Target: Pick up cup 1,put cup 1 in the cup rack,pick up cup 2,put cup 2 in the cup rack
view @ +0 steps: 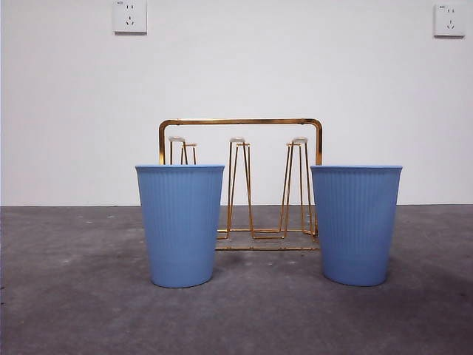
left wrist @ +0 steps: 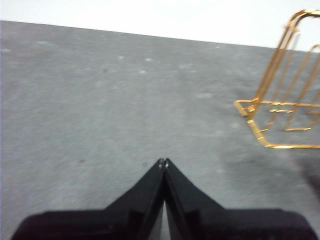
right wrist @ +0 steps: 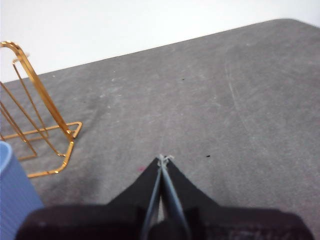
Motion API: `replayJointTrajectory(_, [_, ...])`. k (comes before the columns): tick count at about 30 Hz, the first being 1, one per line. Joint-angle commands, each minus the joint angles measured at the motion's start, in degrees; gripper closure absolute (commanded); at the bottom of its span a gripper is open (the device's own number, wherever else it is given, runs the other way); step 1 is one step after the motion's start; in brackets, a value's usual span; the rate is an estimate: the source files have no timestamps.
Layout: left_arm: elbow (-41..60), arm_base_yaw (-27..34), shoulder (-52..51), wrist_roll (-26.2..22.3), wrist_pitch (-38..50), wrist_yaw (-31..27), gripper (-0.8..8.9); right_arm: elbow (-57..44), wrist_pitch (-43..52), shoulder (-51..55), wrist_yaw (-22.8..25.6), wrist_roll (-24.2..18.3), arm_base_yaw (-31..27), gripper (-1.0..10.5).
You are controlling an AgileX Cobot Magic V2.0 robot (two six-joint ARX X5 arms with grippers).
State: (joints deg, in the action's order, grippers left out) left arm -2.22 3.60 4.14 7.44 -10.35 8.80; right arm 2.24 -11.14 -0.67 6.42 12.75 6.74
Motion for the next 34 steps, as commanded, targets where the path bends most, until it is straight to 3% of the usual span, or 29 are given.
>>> replayJointTrajectory(1, [-2.40,0.13,0.31,2.29,0.48,2.38,8.20,2.69,0.66,0.00,-0.48,2.25,-0.02,9.6])
replayJointTrajectory(5, [-6.64,0.11,1.97,5.51,-1.53,4.35,8.20,7.67,-0.20,-2.01,-1.20,2.27,-0.02,9.6])
replayJointTrajectory(13, [-18.40,0.11,8.94,5.79,-10.38,12.74,8.20,21.33,-9.07,-12.00,-7.19,1.42,-0.02,9.6])
replayJointTrajectory(20, [-29.97,0.11,16.72,5.62,-16.66,22.86,8.20,37.66,-21.16,-24.11,-15.23,-4.63,-0.02,9.6])
replayJointTrajectory(26, [-39.69,0.07,22.25,3.17,-23.78,32.06,8.20,52.68,-34.45,-34.14,-18.49,-10.91,-0.02,9.6])
replayJointTrajectory(34, [-50.14,-2.51,26.97,-2.25,-34.18,33.64,8.20,63.34,-47.47,-43.12,-21.55,-17.59,-0.02,9.6])
